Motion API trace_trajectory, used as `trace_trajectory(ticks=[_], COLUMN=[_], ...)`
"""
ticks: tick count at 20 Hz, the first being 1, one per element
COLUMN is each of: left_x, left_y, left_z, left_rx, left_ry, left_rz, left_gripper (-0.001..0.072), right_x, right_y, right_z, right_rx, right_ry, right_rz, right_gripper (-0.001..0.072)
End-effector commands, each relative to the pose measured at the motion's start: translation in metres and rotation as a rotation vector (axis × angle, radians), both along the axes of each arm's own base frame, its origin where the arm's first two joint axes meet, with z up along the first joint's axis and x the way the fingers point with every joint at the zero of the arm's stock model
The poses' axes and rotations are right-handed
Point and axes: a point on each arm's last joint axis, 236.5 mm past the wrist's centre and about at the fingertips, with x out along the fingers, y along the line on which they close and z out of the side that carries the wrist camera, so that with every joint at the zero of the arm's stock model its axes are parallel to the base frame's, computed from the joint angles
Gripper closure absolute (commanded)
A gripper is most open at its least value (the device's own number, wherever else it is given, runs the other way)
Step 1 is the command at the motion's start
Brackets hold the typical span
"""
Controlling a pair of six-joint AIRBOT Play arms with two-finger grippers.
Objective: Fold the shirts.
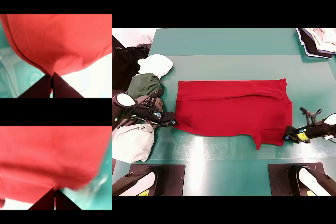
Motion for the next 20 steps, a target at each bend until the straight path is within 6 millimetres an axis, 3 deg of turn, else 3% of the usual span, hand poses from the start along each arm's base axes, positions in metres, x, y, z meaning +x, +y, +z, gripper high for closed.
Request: trace_trajectory(ticks=[1,5,7,9,12,14,16,20], left_x=[-0.007,-0.037,-0.051,-0.046,-0.004,0.026,0.053,0.1], left_y=[0.002,-0.006,-0.02,-0.031,-0.017,-0.005,0.001,0.013], left_z=[0.012,0.059,0.077,0.089,0.104,0.108,0.1,0.065], left_rx=[0.018,0.001,-0.057,-0.117,-0.059,-0.012,-0.006,0.015], left_ry=[-0.026,-0.085,-0.099,-0.129,-0.275,-0.338,-0.339,-0.3], left_rz=[-0.023,-0.039,-0.059,-0.05,0.015,0.056,0.084,0.143], left_gripper=[0.0687,0.0687,0.0686,0.0686,0.0686,0.0686,0.0686,0.0685], right_x=[-0.001,-0.011,-0.003,0.012,0.052,0.082,0.111,0.174], right_y=[-0.008,-0.029,-0.024,-0.024,-0.027,-0.027,-0.02,-0.014], right_z=[0.039,0.102,0.127,0.144,0.162,0.163,0.159,0.142], right_rx=[-0.055,-0.193,-0.197,-0.203,-0.194,-0.195,-0.19,-0.189], right_ry=[-0.031,-0.113,-0.201,-0.281,-0.383,-0.42,-0.44,-0.465], right_rz=[0.064,0.087,0.082,0.07,0.042,0.061,0.095,0.114], right_gripper=[0.0695,0.0695,0.0695,0.0695,0.0696,0.0696,0.0695,0.0695])
